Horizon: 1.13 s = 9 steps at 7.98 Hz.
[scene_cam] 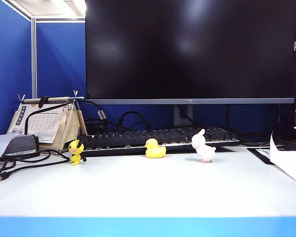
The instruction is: Pick up the doll with a different color than the other dolls and place it near you.
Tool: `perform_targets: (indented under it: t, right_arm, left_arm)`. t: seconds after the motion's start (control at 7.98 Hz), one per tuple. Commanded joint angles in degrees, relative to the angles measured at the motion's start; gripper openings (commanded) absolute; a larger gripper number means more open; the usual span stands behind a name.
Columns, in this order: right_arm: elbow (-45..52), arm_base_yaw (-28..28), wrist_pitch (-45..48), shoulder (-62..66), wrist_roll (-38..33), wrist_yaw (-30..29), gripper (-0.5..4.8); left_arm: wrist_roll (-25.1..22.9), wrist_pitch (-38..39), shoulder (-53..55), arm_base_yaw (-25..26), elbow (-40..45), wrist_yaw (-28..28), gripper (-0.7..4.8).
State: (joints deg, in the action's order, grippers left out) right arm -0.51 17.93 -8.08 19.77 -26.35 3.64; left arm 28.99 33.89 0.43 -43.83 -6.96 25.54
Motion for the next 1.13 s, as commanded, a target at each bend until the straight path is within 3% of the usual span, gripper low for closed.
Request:
perform_targets:
  t: [0.13,0.38,0.5,0.63,0.75,1.13]
  right_arm:
    - [0.17,0.09,0.63,-0.04,0.07,-1.81,0.85]
    - [0.17,0.09,0.63,-0.04,0.92,-2.34,0.85]
    - [-0.48,0.09,13.03,0.09,1.53,-6.58,1.21]
    - [-13.35,0.07,23.06,26.14,5.42,-10.62,2.22]
    - [-25.88,0.15,24.20,48.50,5.42,-16.06,2.73]
    - [-36.50,0.57,23.08,66.77,5.40,-22.93,3.71]
  left_arm:
    - [-0.02,-0.11,0.07,-0.07,-0.11,-0.04,0.24]
    - [-0.02,-0.11,0.07,-0.07,-0.11,-0.04,0.24]
    - [-0.02,-0.11,0.07,-0.04,-0.11,-0.04,0.24]
    - [-0.02,-0.11,0.07,-0.04,-0.11,-0.07,0.24]
    - [-0.02,-0.13,0.07,-0.07,-0.11,-0.04,0.24]
    - [-0.02,-0.11,0.07,-0.04,-0.11,-0.04,0.24]
